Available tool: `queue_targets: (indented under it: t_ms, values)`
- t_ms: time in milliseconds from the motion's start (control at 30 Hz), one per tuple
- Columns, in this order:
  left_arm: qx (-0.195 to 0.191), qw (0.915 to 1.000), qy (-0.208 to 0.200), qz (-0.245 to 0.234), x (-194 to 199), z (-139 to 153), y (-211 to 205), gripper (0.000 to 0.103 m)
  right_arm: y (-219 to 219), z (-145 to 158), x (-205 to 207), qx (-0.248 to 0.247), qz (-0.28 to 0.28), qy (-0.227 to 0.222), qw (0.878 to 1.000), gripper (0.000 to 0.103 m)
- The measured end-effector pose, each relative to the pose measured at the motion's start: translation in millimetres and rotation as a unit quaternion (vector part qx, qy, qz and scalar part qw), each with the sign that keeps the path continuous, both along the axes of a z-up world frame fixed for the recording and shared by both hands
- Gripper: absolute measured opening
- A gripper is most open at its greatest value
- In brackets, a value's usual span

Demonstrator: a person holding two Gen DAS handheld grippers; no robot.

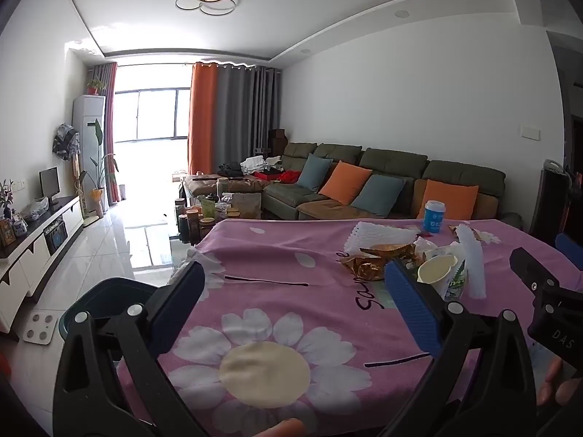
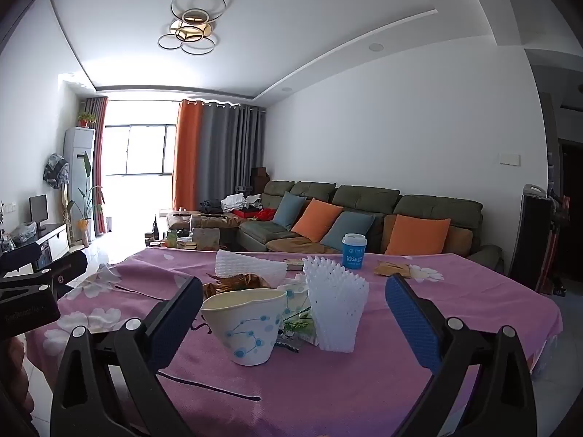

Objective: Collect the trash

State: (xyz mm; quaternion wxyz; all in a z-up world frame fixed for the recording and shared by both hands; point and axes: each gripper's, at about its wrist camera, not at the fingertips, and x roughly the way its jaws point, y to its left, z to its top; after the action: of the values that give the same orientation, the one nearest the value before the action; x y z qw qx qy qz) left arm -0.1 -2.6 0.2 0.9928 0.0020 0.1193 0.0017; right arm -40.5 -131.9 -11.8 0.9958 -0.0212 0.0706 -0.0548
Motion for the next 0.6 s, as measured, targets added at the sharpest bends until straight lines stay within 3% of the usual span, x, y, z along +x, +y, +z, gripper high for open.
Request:
queue_targets:
  t_ms: [100, 133, 267, 600]
  values:
    - [0.010, 0.9999, -0.004, -0.002, -2.3, 0.8, -7.4, 0.098, -0.4, -0.1, -1.0, 0.007, 0.002, -0.002, 1.000, 0.096]
    - [-0.006, 1.0000, 0.005, 0.000, 0.6, -2.3, -0.5, 0.098, 0.2, -0.1, -1.1, 0.006, 0.003, -0.001, 1.000, 0.096]
    - [0.005, 1.0000, 0.003, 0.000, 0.1, 0.8, -3.3, 0.098, 2.9, -0.2, -3.1, 0.003, 0.007, 0.000, 1.000, 0.096]
    - [-0.011, 0.9999, 0.006, -0.001, 3.4, -5.7, 5.3, 0.098, -2.9, 1.0, -1.7, 0.009, 0.000, 0.000, 1.000, 0.096]
